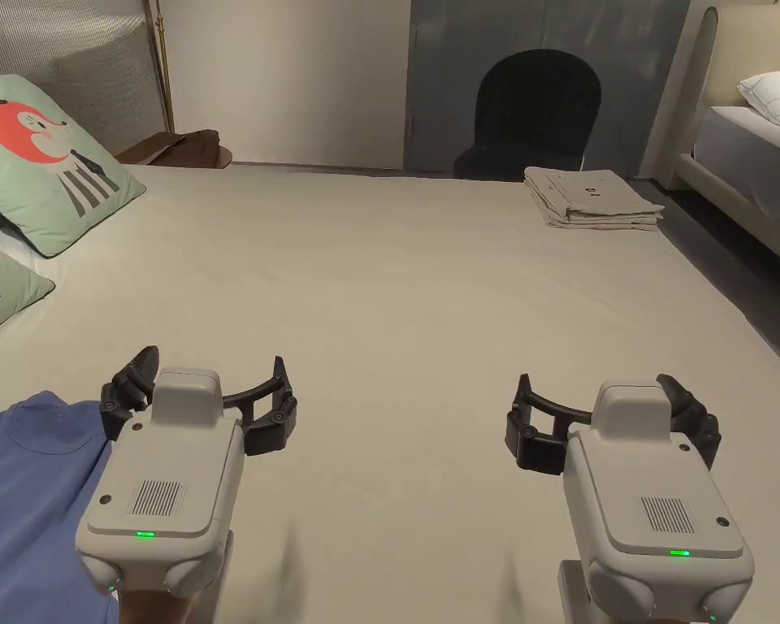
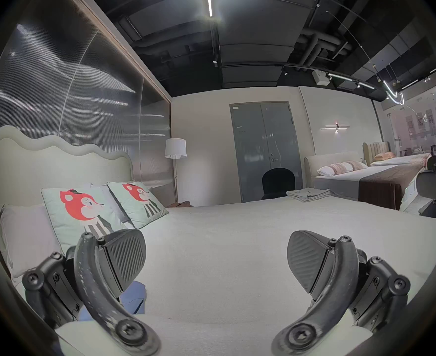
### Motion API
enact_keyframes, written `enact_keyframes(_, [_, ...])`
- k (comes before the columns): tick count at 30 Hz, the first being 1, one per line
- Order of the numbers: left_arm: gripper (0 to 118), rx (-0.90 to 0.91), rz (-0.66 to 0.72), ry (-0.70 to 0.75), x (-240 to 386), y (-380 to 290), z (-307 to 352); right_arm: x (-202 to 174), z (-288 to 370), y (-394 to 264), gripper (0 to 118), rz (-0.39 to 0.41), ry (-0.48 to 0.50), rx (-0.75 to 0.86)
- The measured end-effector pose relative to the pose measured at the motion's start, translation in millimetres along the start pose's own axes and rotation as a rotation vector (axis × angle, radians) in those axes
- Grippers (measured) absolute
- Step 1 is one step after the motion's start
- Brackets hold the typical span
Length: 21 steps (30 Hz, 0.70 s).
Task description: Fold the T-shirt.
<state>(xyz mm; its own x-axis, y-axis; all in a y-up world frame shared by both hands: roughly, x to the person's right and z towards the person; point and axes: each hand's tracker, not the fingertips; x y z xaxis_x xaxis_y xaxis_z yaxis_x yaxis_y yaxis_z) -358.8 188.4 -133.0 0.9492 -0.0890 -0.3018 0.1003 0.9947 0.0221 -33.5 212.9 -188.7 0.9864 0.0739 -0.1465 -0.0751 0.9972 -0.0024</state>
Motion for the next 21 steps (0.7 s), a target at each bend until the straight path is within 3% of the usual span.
enact_keyframes(21, [110,-0.002,-0.006,0.000,1.1,0.8,-2.3,1.5,-1.1,0.4,117,-0.011,-0.001,-0.001])
